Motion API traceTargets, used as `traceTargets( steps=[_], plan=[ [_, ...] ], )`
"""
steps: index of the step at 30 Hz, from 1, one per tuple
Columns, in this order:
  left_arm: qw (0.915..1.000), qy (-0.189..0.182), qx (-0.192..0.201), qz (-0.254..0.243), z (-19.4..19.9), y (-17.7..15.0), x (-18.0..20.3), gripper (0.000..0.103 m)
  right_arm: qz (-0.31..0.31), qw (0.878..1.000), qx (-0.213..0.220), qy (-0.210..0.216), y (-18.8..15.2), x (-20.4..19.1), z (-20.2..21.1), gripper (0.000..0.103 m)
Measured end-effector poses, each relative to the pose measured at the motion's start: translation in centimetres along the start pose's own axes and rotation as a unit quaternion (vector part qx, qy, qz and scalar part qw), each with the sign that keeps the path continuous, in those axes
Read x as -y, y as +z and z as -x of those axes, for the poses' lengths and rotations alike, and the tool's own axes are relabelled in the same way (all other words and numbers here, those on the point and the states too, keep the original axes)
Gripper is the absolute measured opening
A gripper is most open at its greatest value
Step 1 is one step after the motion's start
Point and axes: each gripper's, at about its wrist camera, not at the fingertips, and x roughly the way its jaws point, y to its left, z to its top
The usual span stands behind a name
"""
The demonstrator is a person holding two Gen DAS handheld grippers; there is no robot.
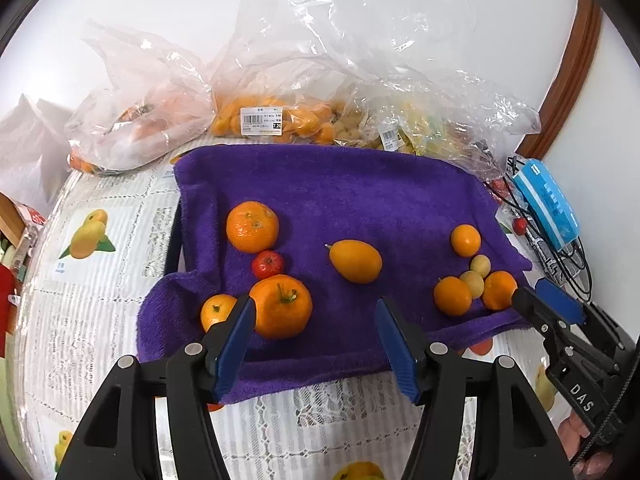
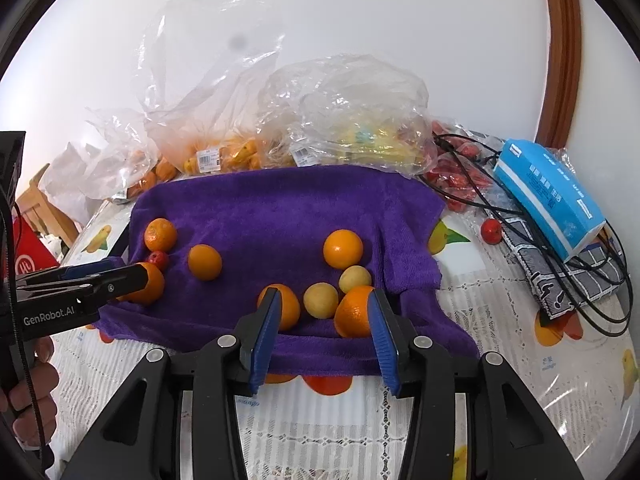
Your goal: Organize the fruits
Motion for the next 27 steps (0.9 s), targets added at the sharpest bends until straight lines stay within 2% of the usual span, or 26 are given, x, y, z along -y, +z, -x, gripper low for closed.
traceTargets(
  steps=[7, 12, 19, 21, 24, 27],
  plan=[
    [0.9998, 0.005, 0.020, 0.003, 2.8, -0.5, -0.1, 0.064, -0.005, 1.000, -0.007, -0.003, 0.3, -0.9, 1.8, 0.046],
    [0.9991, 0.015, 0.039, -0.002, 5.4, -1.1, 0.1, 0.070, -0.009, 1.000, 0.007, -0.013, 0.3, -1.6, 4.2, 0.057],
    [0.9979, 0.013, 0.063, -0.003, 9.5, -2.6, 0.3, 0.074, -0.011, 1.000, 0.005, -0.023, 0.1, -2.1, 7.7, 0.059],
    [0.9976, 0.012, 0.069, -0.002, 10.6, -3.0, 0.5, 0.074, -0.006, 1.000, 0.010, -0.024, -0.1, -2.4, 8.8, 0.070],
    [0.9964, 0.010, 0.084, -0.002, 12.6, -3.8, 0.7, 0.077, -0.001, 0.999, 0.028, -0.018, -0.6, -3.0, 11.0, 0.082],
    [0.9951, 0.009, 0.098, -0.005, 14.5, -4.7, 0.9, 0.081, 0.004, 0.999, 0.044, -0.016, -1.1, -3.5, 13.2, 0.089]
  ],
)
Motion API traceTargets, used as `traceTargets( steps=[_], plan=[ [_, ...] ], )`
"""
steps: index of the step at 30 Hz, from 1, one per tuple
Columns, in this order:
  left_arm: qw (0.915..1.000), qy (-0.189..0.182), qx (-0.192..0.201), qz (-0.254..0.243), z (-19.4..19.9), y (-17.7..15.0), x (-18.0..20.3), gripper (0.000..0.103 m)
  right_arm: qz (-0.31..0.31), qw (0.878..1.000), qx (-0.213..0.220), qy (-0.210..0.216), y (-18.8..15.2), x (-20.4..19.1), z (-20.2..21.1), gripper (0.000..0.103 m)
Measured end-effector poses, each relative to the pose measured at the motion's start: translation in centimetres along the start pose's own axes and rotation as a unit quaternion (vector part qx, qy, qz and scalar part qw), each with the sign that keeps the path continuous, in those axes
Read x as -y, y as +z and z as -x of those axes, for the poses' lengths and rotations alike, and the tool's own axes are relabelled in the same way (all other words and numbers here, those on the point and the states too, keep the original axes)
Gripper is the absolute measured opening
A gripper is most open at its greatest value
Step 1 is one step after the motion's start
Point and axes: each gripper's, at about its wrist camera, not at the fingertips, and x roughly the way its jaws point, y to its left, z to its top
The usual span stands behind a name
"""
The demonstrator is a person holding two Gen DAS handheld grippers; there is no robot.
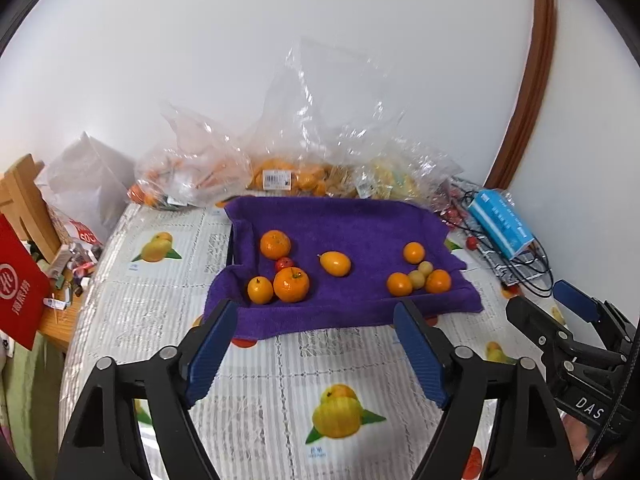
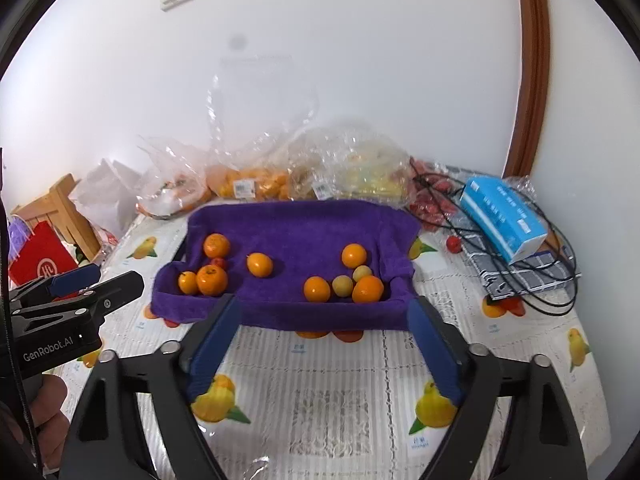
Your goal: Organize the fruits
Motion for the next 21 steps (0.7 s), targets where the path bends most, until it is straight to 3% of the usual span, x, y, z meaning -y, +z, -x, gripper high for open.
traceTargets(
  steps=[9, 21],
  plan=[
    [0.9993, 0.010, 0.036, -0.002, 4.9, -1.4, 0.4, 0.085, -0.009, 0.999, 0.032, -0.011, -1.4, 0.0, 5.3, 0.101],
    [0.9978, 0.010, 0.066, -0.003, 8.4, -2.5, 1.4, 0.087, -0.021, 0.998, 0.046, -0.025, -2.8, 1.1, 9.3, 0.102]
  ],
)
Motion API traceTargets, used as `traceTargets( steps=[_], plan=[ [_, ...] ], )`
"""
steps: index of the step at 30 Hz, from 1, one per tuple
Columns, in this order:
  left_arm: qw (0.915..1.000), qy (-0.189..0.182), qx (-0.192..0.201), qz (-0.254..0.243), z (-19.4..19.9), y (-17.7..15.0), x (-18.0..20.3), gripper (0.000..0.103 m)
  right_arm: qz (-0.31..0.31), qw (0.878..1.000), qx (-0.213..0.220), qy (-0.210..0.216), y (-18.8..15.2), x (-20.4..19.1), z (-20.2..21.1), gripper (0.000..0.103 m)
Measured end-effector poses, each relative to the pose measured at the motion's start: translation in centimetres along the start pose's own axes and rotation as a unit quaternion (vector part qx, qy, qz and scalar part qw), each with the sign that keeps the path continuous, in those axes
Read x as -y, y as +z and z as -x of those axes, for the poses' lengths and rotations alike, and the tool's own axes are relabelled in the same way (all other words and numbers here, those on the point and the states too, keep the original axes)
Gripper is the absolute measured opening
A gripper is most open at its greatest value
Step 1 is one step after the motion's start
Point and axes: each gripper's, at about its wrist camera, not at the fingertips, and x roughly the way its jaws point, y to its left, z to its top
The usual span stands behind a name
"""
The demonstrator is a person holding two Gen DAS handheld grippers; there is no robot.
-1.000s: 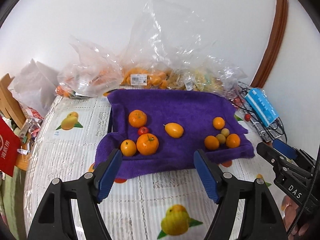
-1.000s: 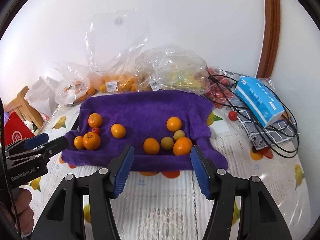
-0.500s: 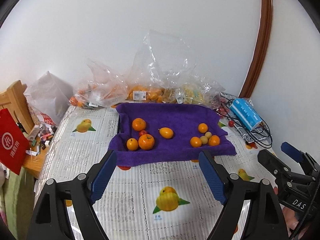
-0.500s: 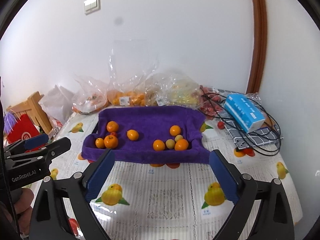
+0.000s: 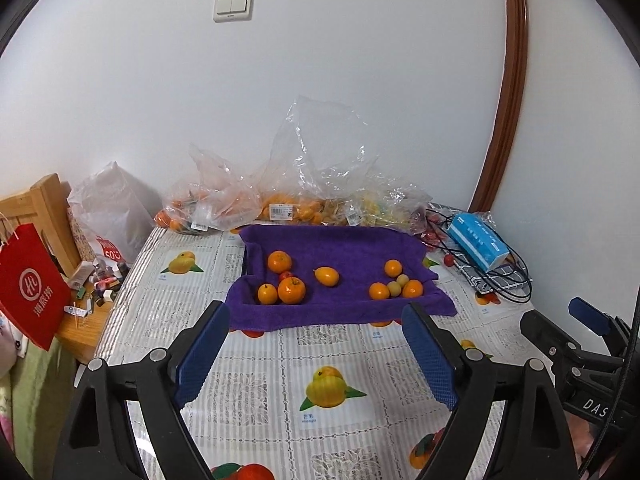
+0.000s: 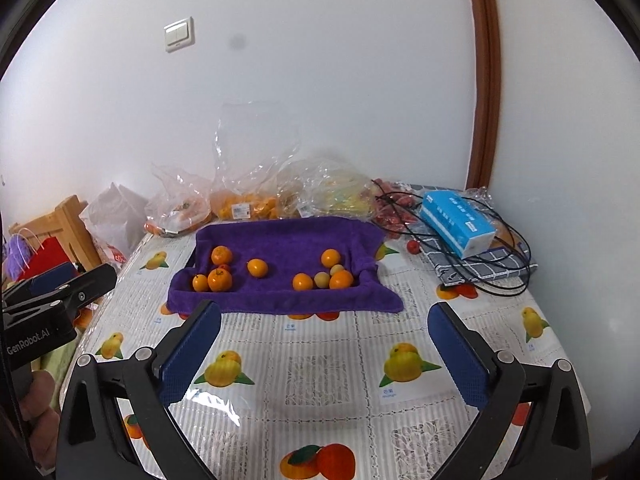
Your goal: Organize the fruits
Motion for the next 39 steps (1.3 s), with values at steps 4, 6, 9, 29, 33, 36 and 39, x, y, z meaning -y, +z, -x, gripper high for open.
traceTargets(
  steps=[4, 6, 9, 29, 33, 36, 39],
  plan=[
    [1.0000, 0.002, 0.001, -0.002, 0.5, -0.3, 0.2, 0.087, -0.003, 1.000, 0.004, -0.003, -0.1, 0.3, 0.7, 0.102],
    [1.0000, 0.003, 0.003, -0.003, 0.7, -0.4, 0.3, 0.087, -0.004, 1.000, 0.005, -0.005, -0.2, 0.4, 0.8, 0.102],
    [1.0000, 0.003, 0.005, -0.005, 1.0, -0.5, 0.6, 0.087, -0.004, 1.000, 0.007, -0.006, -0.3, 0.5, 1.2, 0.102],
    [1.0000, 0.001, 0.005, -0.006, 2.1, -1.1, 0.9, 0.087, -0.004, 1.000, 0.016, -0.008, -0.7, 0.6, 2.7, 0.102],
    [1.0000, 0.002, 0.006, -0.006, 2.2, -1.1, 1.0, 0.087, -0.004, 1.000, 0.016, -0.008, -0.7, 0.6, 2.7, 0.102],
    [1.0000, 0.002, 0.006, -0.005, 2.1, -1.1, 0.9, 0.087, -0.004, 1.000, 0.017, -0.008, -0.8, 0.6, 2.7, 0.102],
    [1.0000, 0.002, 0.005, -0.006, 2.1, -1.2, 0.9, 0.087, -0.003, 1.000, 0.015, -0.006, -0.8, 0.5, 2.8, 0.102]
  ],
)
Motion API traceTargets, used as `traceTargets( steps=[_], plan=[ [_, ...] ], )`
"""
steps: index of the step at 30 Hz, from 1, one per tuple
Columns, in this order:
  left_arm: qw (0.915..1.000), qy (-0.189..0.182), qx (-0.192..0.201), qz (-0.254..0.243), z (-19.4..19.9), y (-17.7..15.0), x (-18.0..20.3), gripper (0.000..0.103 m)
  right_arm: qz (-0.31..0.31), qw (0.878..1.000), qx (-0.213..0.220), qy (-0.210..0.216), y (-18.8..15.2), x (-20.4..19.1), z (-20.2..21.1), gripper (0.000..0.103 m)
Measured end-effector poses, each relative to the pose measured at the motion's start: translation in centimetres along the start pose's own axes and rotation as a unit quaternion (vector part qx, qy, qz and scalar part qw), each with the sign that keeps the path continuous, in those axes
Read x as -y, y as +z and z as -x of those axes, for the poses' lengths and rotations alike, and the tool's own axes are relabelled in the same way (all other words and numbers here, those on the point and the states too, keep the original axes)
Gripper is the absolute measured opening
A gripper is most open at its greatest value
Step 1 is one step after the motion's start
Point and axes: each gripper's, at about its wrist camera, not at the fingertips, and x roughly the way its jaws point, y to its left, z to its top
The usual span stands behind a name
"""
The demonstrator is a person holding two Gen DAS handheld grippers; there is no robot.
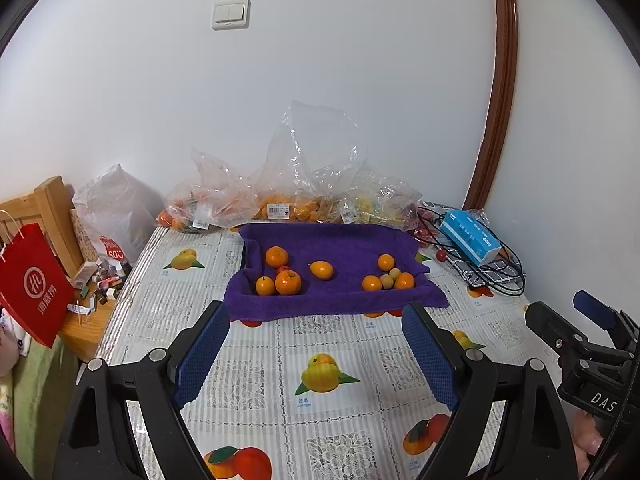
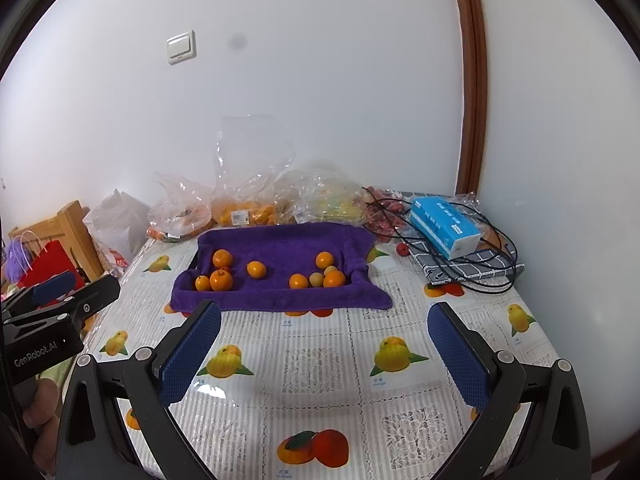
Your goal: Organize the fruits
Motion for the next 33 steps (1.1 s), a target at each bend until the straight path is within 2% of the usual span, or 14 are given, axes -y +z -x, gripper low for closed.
traceTargets(
  steps=[33],
  plan=[
    [1.0000, 0.001, 0.001, 0.002, 0.05, -0.21, -0.06, 0.087, 0.003, 1.000, 0.007, 0.003, -0.03, -0.04, 0.55, 0.102]
  ],
)
